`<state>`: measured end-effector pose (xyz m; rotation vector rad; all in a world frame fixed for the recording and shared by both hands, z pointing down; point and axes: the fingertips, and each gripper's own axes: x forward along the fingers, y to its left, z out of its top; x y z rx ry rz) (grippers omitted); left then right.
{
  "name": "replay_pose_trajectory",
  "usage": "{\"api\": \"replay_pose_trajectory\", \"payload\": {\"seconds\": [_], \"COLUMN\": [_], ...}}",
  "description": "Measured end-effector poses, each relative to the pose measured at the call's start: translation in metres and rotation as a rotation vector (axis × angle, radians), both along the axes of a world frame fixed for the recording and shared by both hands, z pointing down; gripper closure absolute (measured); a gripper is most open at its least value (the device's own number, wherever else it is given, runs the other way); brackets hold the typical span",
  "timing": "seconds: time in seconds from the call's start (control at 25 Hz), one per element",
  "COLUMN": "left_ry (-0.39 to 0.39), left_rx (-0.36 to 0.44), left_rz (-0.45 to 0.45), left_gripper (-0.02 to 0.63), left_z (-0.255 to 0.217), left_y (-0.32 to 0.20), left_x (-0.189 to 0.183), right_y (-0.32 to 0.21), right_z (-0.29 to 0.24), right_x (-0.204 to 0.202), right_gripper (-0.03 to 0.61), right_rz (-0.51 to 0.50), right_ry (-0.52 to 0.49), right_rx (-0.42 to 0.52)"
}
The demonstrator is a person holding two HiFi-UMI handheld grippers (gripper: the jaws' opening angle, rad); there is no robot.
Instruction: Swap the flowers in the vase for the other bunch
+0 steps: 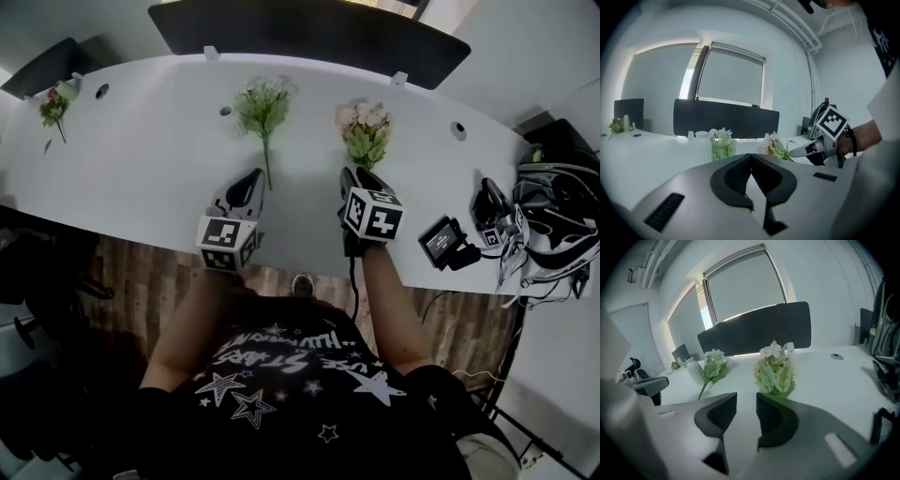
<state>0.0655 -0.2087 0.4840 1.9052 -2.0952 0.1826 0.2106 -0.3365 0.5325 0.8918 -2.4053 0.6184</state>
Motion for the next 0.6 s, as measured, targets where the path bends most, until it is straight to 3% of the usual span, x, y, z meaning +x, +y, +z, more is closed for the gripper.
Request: {"api": "replay_pose_trajectory", "payload": {"seconds": [0.2,0.6], "left_ry": [-0.013,-0.026], "left_rx": [-0.010,-0.017], "left_rz": [-0.029,-0.093], "left_gripper": [0.606,0.606], "left_z": [0.000,-0.002], "left_y": [0.000,0.004], "left_x": [0.008,-0.009], "right_y": [-0.022,-0.051], "right_z": [0.018,0.048], "right_x": [0.016,0.022], "right_gripper": [0.395,0.380], "right_rz": [0.040,0.063], "right_ry": [0.063,0.174], "right_rx": [-0.013,-0.066]}}
